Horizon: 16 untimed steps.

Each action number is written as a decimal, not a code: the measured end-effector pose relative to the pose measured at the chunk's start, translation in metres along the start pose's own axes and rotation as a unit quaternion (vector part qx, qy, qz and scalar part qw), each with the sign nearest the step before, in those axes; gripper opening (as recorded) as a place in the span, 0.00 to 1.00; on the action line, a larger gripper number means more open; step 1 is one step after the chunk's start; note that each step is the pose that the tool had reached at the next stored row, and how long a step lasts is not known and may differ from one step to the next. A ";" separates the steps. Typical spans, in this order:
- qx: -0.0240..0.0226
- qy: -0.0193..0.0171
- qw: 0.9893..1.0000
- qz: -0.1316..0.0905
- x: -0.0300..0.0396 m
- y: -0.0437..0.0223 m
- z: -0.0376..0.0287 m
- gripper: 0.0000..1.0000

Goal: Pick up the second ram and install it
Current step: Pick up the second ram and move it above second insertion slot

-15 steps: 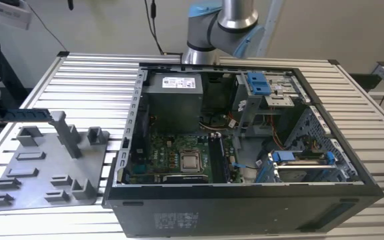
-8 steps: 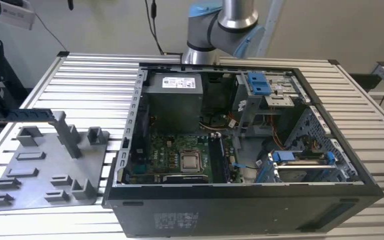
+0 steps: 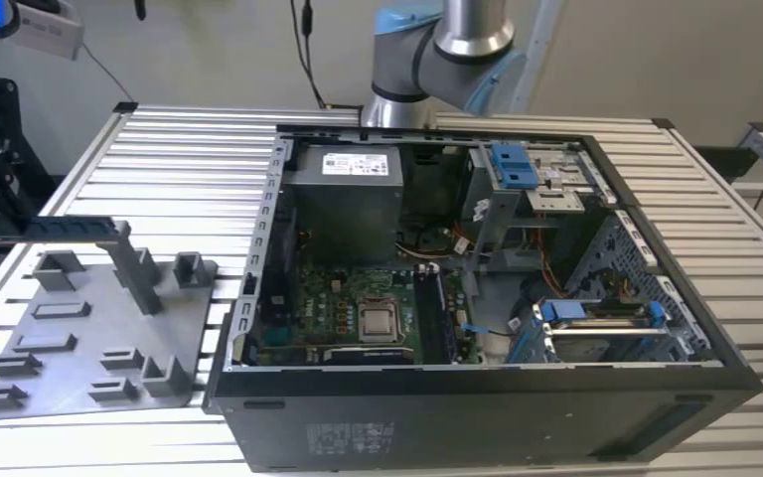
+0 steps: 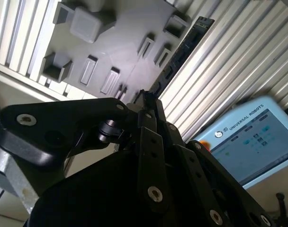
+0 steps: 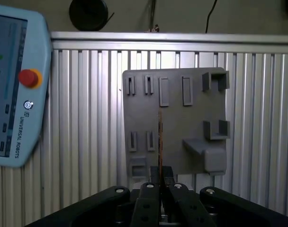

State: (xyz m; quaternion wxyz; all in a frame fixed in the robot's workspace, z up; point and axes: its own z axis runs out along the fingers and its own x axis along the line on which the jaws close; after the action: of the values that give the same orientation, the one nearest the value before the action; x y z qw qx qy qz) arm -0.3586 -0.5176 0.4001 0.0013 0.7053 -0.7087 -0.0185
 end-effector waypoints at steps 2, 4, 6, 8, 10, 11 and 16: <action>0.000 0.000 1.000 0.000 0.0000 -0.0017 -0.0001 0.14; 0.000 0.000 1.000 0.000 0.0000 -0.0032 -0.0001 0.14; 0.000 0.000 1.000 0.000 0.0000 -0.0045 -0.0002 0.14; 0.000 0.000 1.000 0.000 0.0000 -0.0058 -0.0002 0.14; 0.000 0.000 1.000 0.000 0.0000 -0.0075 -0.0002 0.14; 0.000 0.000 1.000 0.000 0.0000 -0.0083 -0.0002 0.14; 0.000 0.000 1.000 0.000 0.0000 -0.0112 -0.0004 0.14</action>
State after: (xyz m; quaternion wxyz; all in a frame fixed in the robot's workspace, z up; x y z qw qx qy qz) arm -0.3475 -0.5176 0.4002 0.0014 0.7053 -0.7087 -0.0185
